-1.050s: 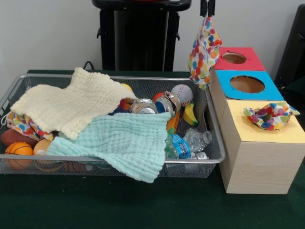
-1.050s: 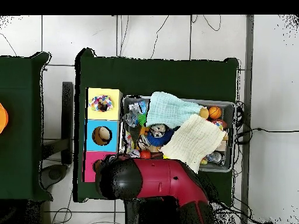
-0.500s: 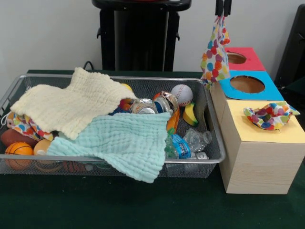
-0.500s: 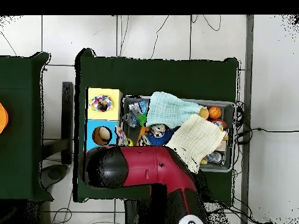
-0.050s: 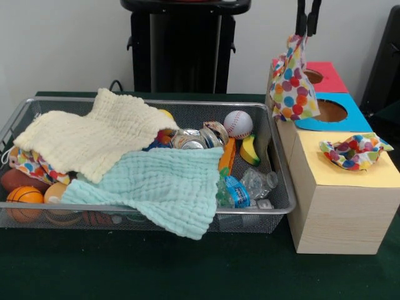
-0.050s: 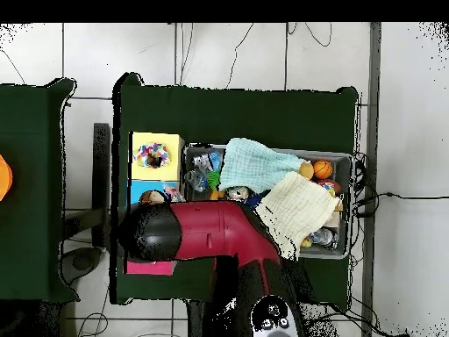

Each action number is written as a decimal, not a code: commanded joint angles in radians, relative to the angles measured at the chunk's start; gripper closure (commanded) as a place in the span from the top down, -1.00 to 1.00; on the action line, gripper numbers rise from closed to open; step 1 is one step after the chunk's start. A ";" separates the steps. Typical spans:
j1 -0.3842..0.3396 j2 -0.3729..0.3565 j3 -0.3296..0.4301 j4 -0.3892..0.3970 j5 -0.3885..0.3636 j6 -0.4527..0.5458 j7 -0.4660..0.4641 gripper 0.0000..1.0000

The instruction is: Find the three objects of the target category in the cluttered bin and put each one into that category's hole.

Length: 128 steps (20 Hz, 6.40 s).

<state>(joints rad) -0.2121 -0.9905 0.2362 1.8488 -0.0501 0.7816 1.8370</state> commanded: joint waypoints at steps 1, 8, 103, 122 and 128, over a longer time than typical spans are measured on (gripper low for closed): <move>0.034 0.109 -0.064 -0.180 0.011 0.107 0.267 -1.00; 0.079 0.146 -0.103 -0.211 0.032 0.081 0.274 -1.00; 0.193 0.289 -0.226 -0.699 0.103 0.441 0.124 -1.00; 0.177 0.360 -0.216 -0.611 0.065 0.243 0.084 -1.00; 0.176 0.350 -0.215 -0.556 0.065 0.182 0.087 -1.00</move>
<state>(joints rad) -0.0155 -0.6712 -0.0345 1.1444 0.0639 1.0393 1.9260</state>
